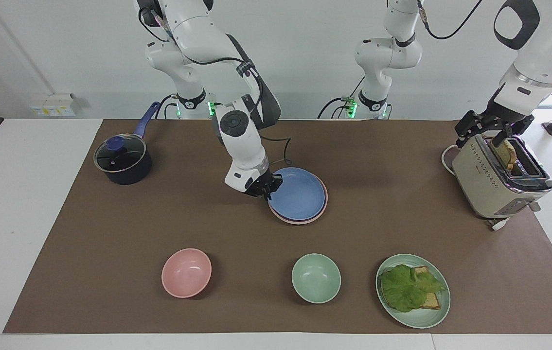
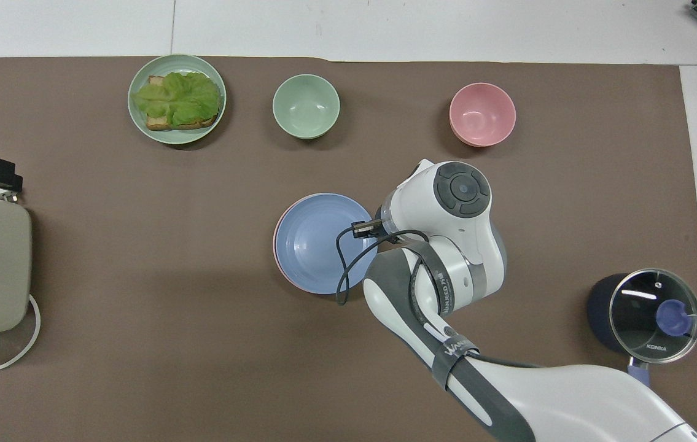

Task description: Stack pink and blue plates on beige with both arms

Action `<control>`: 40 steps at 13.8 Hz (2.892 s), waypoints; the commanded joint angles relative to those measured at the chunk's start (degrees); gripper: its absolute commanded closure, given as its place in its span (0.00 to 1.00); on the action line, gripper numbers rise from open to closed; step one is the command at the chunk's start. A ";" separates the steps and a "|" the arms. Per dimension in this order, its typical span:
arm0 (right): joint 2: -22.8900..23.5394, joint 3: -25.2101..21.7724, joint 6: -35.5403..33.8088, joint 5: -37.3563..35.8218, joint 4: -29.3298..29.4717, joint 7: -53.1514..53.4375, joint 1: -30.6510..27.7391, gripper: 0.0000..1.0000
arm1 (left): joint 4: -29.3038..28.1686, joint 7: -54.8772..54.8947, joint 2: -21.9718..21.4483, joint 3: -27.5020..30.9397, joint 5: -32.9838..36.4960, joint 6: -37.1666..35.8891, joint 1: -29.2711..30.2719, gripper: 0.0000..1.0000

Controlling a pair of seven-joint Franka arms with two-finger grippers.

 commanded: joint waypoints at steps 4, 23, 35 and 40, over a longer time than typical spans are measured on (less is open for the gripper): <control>-2.84 -0.89 -0.51 -0.05 3.28 -1.76 -3.42 0.00 | -0.13 0.56 -0.81 0.99 0.36 -0.96 -1.03 0.00; -19.28 -2.29 -31.60 -13.32 16.54 9.93 -15.99 0.00 | -0.13 0.56 -0.81 0.99 0.36 -0.96 -1.03 0.00; -25.79 -5.02 -41.74 -12.71 12.96 -1.67 -24.79 0.00 | -0.13 0.56 -0.81 0.99 0.36 -0.96 -1.03 0.00; -25.88 -4.75 -41.73 -12.71 12.95 -1.58 -24.00 0.00 | -0.13 0.56 -0.81 0.99 0.36 -0.96 -1.03 0.00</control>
